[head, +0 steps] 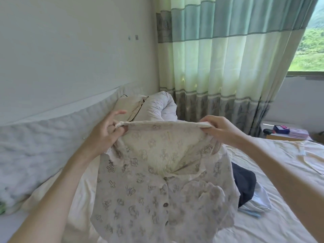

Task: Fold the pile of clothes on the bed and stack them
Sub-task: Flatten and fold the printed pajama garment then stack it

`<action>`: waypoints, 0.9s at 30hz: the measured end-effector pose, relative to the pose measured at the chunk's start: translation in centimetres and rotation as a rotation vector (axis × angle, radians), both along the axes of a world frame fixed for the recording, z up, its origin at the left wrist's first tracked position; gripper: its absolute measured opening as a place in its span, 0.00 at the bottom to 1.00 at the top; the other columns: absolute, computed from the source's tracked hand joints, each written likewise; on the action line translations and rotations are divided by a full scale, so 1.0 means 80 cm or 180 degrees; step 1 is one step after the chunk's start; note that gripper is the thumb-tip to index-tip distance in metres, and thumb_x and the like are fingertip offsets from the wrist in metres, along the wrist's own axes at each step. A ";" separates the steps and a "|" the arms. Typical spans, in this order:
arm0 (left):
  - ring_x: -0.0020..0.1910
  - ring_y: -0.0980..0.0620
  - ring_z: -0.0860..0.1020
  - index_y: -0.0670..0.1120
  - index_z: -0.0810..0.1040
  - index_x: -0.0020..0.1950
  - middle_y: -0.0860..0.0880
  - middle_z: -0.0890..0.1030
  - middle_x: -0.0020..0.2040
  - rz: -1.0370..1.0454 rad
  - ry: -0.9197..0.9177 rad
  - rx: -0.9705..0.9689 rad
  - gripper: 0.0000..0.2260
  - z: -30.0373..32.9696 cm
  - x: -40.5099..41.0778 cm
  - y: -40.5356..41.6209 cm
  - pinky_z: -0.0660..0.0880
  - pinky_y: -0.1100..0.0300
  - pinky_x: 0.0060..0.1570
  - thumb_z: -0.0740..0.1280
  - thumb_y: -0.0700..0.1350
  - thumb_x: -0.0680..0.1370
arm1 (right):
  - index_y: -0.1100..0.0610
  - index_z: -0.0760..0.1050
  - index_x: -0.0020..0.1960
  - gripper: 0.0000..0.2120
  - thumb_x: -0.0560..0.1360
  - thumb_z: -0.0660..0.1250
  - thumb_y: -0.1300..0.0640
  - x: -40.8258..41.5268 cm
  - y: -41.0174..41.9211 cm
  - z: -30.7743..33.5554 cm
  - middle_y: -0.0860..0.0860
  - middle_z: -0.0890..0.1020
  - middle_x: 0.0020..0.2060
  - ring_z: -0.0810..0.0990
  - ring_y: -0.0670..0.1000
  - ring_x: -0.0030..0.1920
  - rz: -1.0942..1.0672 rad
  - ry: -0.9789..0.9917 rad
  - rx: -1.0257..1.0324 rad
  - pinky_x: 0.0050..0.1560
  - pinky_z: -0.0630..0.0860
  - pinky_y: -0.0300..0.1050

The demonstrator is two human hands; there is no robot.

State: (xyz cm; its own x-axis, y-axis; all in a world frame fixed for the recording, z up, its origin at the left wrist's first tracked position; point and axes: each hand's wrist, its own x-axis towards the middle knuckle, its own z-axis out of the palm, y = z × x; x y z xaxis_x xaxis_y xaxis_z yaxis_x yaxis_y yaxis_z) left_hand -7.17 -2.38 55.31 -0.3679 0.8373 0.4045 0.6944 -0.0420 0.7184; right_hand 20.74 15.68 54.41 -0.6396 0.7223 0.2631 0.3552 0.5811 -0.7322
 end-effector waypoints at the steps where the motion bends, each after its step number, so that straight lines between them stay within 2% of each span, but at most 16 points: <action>1: 0.38 0.53 0.79 0.61 0.75 0.53 0.53 0.80 0.43 0.0093 -0.0008 0.0194 0.09 -0.004 -0.001 -0.001 0.71 0.66 0.38 0.66 0.47 0.78 | 0.51 0.77 0.49 0.07 0.77 0.63 0.62 -0.002 -0.002 -0.003 0.51 0.80 0.41 0.76 0.48 0.39 0.0038 0.0151 -0.0026 0.39 0.72 0.41; 3: 0.32 0.56 0.74 0.56 0.79 0.44 0.54 0.78 0.33 0.0230 -0.0095 0.0339 0.05 -0.007 -0.004 0.004 0.68 0.67 0.33 0.65 0.48 0.78 | 0.49 0.78 0.49 0.10 0.77 0.64 0.64 -0.005 -0.001 -0.004 0.51 0.80 0.41 0.76 0.47 0.40 0.0109 0.0565 -0.0241 0.39 0.73 0.35; 5: 0.34 0.52 0.72 0.43 0.80 0.41 0.48 0.75 0.32 0.0215 -0.0366 0.0128 0.11 -0.011 -0.010 0.010 0.69 0.62 0.37 0.63 0.46 0.79 | 0.51 0.79 0.49 0.10 0.77 0.64 0.64 -0.007 0.004 -0.005 0.53 0.82 0.43 0.79 0.49 0.44 0.0255 0.0541 -0.0710 0.41 0.75 0.35; 7: 0.37 0.48 0.69 0.29 0.75 0.42 0.43 0.71 0.35 0.0217 -0.0650 -0.0003 0.16 -0.018 -0.015 0.012 0.65 0.56 0.41 0.62 0.43 0.79 | 0.56 0.80 0.52 0.08 0.76 0.65 0.63 -0.008 0.009 -0.013 0.59 0.83 0.48 0.82 0.55 0.49 0.0582 0.0348 -0.1460 0.48 0.80 0.43; 8: 0.38 0.48 0.68 0.28 0.74 0.42 0.43 0.70 0.36 0.0229 -0.0749 0.0023 0.17 -0.021 -0.018 0.011 0.64 0.56 0.41 0.62 0.42 0.79 | 0.59 0.79 0.55 0.10 0.74 0.68 0.61 -0.007 0.011 -0.018 0.61 0.82 0.51 0.81 0.58 0.52 0.0765 0.0354 -0.1787 0.53 0.80 0.49; 11: 0.37 0.50 0.74 0.35 0.78 0.39 0.44 0.75 0.35 0.0225 -0.1255 0.0139 0.15 -0.027 -0.026 0.001 0.69 0.59 0.39 0.61 0.44 0.79 | 0.60 0.72 0.66 0.27 0.69 0.74 0.56 -0.001 0.018 -0.023 0.63 0.77 0.60 0.78 0.59 0.58 0.1549 0.0465 -0.2374 0.56 0.78 0.54; 13: 0.36 0.51 0.77 0.44 0.79 0.35 0.46 0.78 0.34 0.0272 -0.1647 0.0147 0.14 -0.025 -0.028 -0.001 0.72 0.61 0.37 0.61 0.45 0.79 | 0.55 0.67 0.71 0.30 0.71 0.72 0.57 0.003 0.017 -0.018 0.61 0.73 0.65 0.75 0.60 0.62 0.2233 0.0386 -0.2653 0.56 0.77 0.53; 16: 0.39 0.47 0.74 0.44 0.76 0.38 0.45 0.75 0.36 0.0394 -0.1924 0.0143 0.11 -0.021 -0.029 0.002 0.69 0.56 0.39 0.61 0.46 0.79 | 0.55 0.63 0.74 0.31 0.72 0.68 0.63 0.003 0.012 -0.015 0.63 0.69 0.68 0.73 0.62 0.64 0.2596 0.0458 -0.2765 0.58 0.75 0.54; 17: 0.40 0.47 0.75 0.44 0.77 0.38 0.44 0.75 0.36 0.0344 -0.1929 0.0096 0.12 -0.020 -0.031 0.001 0.69 0.56 0.40 0.61 0.47 0.79 | 0.57 0.65 0.72 0.30 0.72 0.68 0.64 0.001 0.010 -0.014 0.64 0.72 0.66 0.74 0.61 0.63 0.2491 0.0527 -0.2776 0.56 0.76 0.53; 19: 0.38 0.47 0.79 0.46 0.82 0.38 0.45 0.79 0.35 -0.0041 -0.1824 -0.0207 0.14 -0.018 -0.033 -0.005 0.74 0.60 0.38 0.64 0.52 0.77 | 0.59 0.76 0.63 0.19 0.73 0.69 0.65 -0.007 0.008 -0.015 0.61 0.80 0.56 0.81 0.57 0.55 0.1852 0.0688 -0.2544 0.49 0.79 0.48; 21: 0.41 0.48 0.82 0.49 0.84 0.47 0.43 0.82 0.40 -0.0708 -0.1652 -0.0746 0.15 -0.014 -0.034 -0.016 0.78 0.61 0.39 0.71 0.59 0.69 | 0.59 0.80 0.50 0.06 0.75 0.67 0.63 -0.015 0.011 -0.019 0.56 0.83 0.45 0.83 0.53 0.45 0.0803 0.0530 -0.1518 0.43 0.80 0.43; 22: 0.46 0.45 0.81 0.48 0.82 0.53 0.41 0.82 0.45 -0.1000 -0.1710 -0.0991 0.22 -0.013 -0.037 -0.021 0.79 0.60 0.43 0.75 0.59 0.65 | 0.62 0.79 0.48 0.05 0.76 0.66 0.62 -0.018 0.014 -0.023 0.55 0.81 0.41 0.80 0.53 0.42 0.0386 0.0398 -0.1028 0.42 0.78 0.44; 23: 0.52 0.42 0.79 0.45 0.79 0.60 0.38 0.80 0.51 -0.1259 -0.1831 -0.1181 0.28 -0.014 -0.042 -0.024 0.79 0.57 0.49 0.77 0.56 0.64 | 0.67 0.77 0.48 0.09 0.77 0.66 0.60 -0.021 0.018 -0.028 0.56 0.78 0.39 0.76 0.53 0.41 0.0091 0.0349 -0.0731 0.42 0.74 0.46; 24: 0.55 0.40 0.78 0.43 0.76 0.64 0.36 0.78 0.55 -0.1444 -0.1936 -0.1284 0.30 -0.015 -0.045 -0.027 0.78 0.55 0.53 0.78 0.51 0.65 | 0.71 0.74 0.49 0.14 0.77 0.66 0.58 -0.023 0.021 -0.031 0.57 0.75 0.39 0.73 0.53 0.40 -0.0040 0.0410 -0.0670 0.42 0.70 0.48; 26: 0.54 0.46 0.78 0.43 0.77 0.62 0.40 0.79 0.51 -0.1453 -0.1735 -0.1270 0.22 -0.016 -0.043 -0.028 0.76 0.60 0.52 0.74 0.42 0.69 | 0.73 0.73 0.51 0.17 0.77 0.66 0.57 -0.023 0.018 -0.029 0.58 0.74 0.40 0.71 0.54 0.41 -0.0097 0.0686 -0.0718 0.44 0.69 0.50; 27: 0.50 0.51 0.79 0.44 0.79 0.58 0.44 0.80 0.47 -0.1273 -0.1387 -0.1193 0.17 -0.015 -0.039 -0.027 0.76 0.65 0.50 0.72 0.38 0.70 | 0.72 0.73 0.52 0.17 0.77 0.66 0.57 -0.022 0.014 -0.027 0.58 0.75 0.41 0.72 0.54 0.42 -0.0043 0.0780 -0.0763 0.45 0.69 0.51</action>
